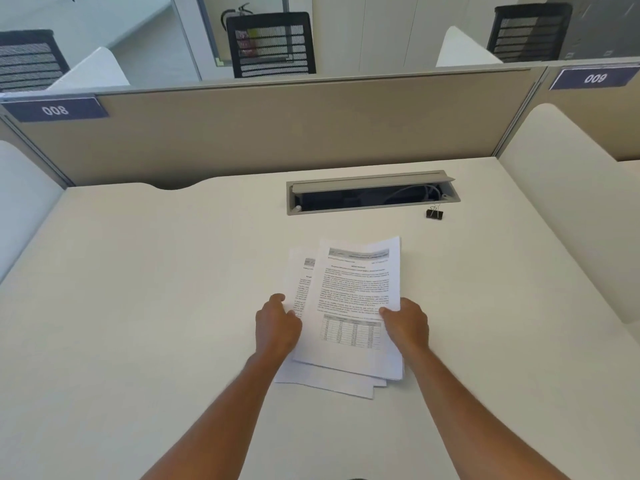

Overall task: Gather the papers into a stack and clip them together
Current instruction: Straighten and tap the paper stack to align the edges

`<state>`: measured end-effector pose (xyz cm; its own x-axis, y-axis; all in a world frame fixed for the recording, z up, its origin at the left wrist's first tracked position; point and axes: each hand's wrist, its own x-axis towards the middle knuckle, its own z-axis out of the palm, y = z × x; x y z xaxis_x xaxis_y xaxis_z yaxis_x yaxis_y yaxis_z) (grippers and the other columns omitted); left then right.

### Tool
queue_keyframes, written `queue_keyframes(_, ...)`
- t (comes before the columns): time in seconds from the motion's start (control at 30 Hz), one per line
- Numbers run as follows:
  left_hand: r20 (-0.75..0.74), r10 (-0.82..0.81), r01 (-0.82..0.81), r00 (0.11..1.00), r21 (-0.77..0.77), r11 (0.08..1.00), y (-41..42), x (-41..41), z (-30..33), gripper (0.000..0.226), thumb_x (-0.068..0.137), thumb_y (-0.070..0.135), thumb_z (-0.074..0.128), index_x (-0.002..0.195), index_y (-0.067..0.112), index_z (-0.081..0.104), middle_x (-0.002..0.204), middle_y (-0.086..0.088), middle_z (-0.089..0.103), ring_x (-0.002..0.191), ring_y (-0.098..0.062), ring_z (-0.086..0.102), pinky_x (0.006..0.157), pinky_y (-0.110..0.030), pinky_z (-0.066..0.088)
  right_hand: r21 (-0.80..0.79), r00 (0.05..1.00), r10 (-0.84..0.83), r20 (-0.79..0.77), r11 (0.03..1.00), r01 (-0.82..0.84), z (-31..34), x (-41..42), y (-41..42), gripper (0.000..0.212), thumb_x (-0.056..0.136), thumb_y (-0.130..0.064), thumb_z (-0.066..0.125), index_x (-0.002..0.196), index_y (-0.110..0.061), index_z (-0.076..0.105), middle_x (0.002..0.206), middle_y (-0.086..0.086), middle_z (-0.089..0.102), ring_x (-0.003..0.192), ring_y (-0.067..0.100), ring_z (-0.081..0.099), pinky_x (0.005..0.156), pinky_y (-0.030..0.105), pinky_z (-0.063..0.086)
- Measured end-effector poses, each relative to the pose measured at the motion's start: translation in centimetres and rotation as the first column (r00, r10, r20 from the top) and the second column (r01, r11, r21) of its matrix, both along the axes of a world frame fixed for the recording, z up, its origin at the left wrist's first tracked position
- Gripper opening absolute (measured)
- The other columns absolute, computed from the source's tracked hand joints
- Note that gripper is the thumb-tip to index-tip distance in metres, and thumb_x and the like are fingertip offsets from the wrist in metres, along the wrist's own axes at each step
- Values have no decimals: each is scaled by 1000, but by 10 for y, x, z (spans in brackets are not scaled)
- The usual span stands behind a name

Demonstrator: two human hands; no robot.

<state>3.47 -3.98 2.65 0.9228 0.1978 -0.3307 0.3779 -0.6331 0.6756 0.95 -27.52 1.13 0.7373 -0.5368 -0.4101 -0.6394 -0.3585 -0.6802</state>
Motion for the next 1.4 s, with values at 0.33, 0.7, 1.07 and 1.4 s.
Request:
queue_keyframes(0.33, -20, 17, -19, 1000, -78, 997, -7, -6, 4, 47, 95, 11, 49, 142, 9, 47, 136, -10, 60, 122, -29, 58, 102, -37, 47, -246, 966, 201, -161, 940, -237, 9, 8, 26, 36, 90, -34, 59, 113, -7, 66, 114, 16, 61, 106, 36, 58, 92, 39, 52)
queue_keyframes(0.7, -61, 55, -64, 997, -167, 984, -8, -3, 11, 47, 94, 13, 51, 141, 11, 48, 130, -6, 64, 102, -21, 58, 85, -29, 44, -20, 982, 158, -105, 987, -161, 23, 10, 25, 16, 80, -28, 61, 89, -17, 68, 93, -3, 73, 86, 25, 67, 79, 36, 58)
queue_keyframes(1.07, -81, 20, -33, 997, -161, 986, -10, -2, 16, 51, 92, 15, 54, 142, 12, 47, 131, -8, 65, 102, -22, 58, 85, -28, 44, 356, 993, 111, 37, 927, -117, 25, 11, 20, 22, 86, -20, 68, 107, -23, 67, 112, -2, 73, 96, 19, 70, 90, 39, 58)
queue_keyframes(1.4, -108, 28, -45, 994, -154, 987, -6, -2, 10, 19, 92, 12, 56, 107, 20, 48, 93, 12, 53, 95, -19, 54, 60, -16, 38, 544, 997, -72, 20, 838, 50, 25, 9, -5, 33, 86, -1, 65, 119, -8, 63, 116, 9, 73, 96, 28, 73, 89, 46, 60)
